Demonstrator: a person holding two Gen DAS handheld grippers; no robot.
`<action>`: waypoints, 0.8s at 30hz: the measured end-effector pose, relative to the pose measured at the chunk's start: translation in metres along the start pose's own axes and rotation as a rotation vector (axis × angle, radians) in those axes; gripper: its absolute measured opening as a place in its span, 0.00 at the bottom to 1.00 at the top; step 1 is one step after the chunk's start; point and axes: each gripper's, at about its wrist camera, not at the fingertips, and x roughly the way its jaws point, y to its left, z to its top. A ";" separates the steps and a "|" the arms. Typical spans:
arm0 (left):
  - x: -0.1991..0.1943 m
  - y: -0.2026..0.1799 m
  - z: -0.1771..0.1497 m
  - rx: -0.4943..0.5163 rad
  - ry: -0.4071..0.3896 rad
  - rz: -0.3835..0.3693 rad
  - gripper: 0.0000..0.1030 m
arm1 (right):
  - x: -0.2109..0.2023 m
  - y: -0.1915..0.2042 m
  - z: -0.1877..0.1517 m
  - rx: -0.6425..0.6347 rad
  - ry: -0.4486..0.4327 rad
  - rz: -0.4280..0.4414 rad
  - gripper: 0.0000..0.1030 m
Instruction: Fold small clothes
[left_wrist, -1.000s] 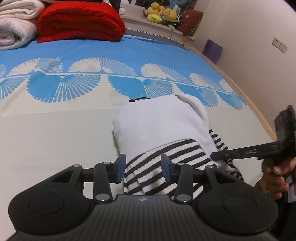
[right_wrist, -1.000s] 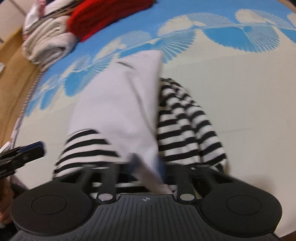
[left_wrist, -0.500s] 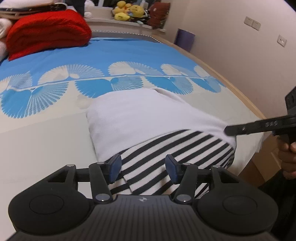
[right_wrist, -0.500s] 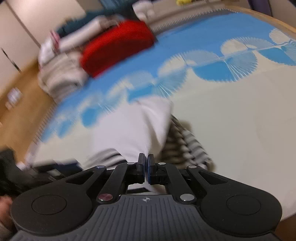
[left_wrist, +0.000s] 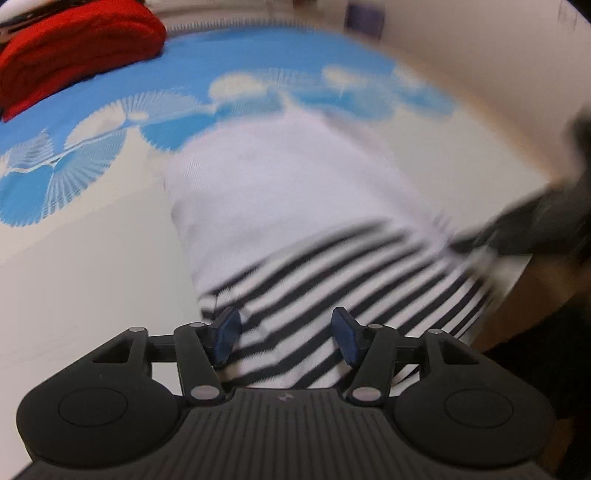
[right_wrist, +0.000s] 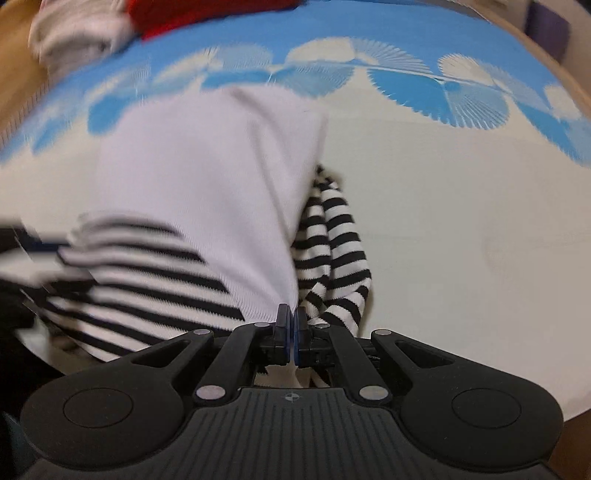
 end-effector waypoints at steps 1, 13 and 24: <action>-0.009 0.004 0.001 -0.033 -0.038 -0.039 0.59 | 0.003 0.002 -0.001 -0.010 0.008 -0.007 0.00; -0.002 0.030 -0.002 -0.160 0.036 -0.007 0.67 | -0.005 0.003 0.004 0.039 -0.010 0.003 0.09; 0.044 0.020 0.003 -0.094 0.232 0.007 0.77 | -0.013 -0.053 0.067 0.373 -0.272 0.172 0.56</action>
